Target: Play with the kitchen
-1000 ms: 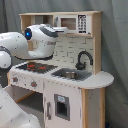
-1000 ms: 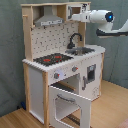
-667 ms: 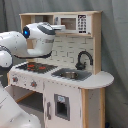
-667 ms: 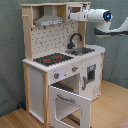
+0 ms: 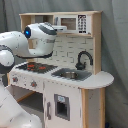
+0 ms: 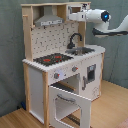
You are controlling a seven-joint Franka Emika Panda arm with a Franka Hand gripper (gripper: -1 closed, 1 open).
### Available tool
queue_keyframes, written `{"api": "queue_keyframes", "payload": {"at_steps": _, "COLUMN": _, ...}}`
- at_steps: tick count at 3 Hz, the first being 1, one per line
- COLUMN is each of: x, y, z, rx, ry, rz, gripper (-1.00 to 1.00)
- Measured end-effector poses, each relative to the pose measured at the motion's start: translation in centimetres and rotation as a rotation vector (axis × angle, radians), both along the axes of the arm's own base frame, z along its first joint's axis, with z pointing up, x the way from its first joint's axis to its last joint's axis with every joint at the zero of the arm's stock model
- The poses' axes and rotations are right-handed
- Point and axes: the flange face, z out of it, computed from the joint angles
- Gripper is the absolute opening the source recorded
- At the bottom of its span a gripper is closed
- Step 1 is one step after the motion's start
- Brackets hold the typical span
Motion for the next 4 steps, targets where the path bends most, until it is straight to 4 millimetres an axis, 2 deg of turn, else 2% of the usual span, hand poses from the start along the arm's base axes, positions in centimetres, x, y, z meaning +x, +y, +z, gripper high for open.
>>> {"api": "queue_keyframes", "payload": {"at_steps": 1, "x": 0.0, "y": 0.6, "z": 0.0, "rx": -0.002, "ry": 0.001, "rz": 0.004, "gripper": -1.00}}
{"api": "queue_keyframes", "payload": {"at_steps": 2, "x": -1.6, "y": 2.0, "z": 0.2, "rx": 0.030, "ry": 0.006, "rz": 0.037, "gripper": -1.00}}
{"api": "queue_keyframes", "payload": {"at_steps": 4, "x": -4.3, "y": 1.2, "z": 0.4, "rx": 0.061, "ry": 0.009, "rz": 0.057, "gripper": -1.00}}
